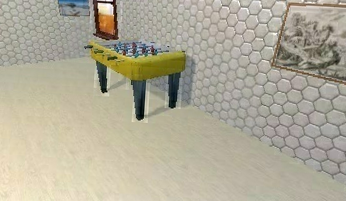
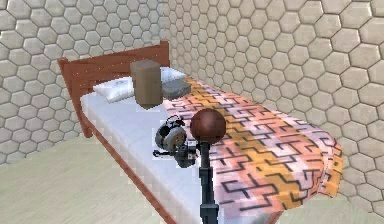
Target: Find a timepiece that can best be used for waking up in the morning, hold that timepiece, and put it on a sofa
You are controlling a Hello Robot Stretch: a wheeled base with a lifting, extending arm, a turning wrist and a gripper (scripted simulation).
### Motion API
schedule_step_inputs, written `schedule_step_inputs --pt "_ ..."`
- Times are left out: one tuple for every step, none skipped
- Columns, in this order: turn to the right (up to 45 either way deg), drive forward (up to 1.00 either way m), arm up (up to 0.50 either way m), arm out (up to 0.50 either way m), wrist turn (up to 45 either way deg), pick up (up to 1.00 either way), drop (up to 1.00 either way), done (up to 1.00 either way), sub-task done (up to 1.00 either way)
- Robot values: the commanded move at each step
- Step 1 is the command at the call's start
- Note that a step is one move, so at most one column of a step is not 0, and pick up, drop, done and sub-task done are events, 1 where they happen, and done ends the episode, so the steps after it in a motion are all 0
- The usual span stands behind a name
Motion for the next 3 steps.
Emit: schedule_step_inputs --pt "0.0 0.0 0.38 0.0 0.0 0.0 0.0 0.0 0.0" --pt "0.0 0.0 0.0 0.0 -45.0 0.0 0.0 0.0 0.0" --pt "0.0 0.0 0.0 0.0 -45.0 0.0 0.0 0.0 0.0"
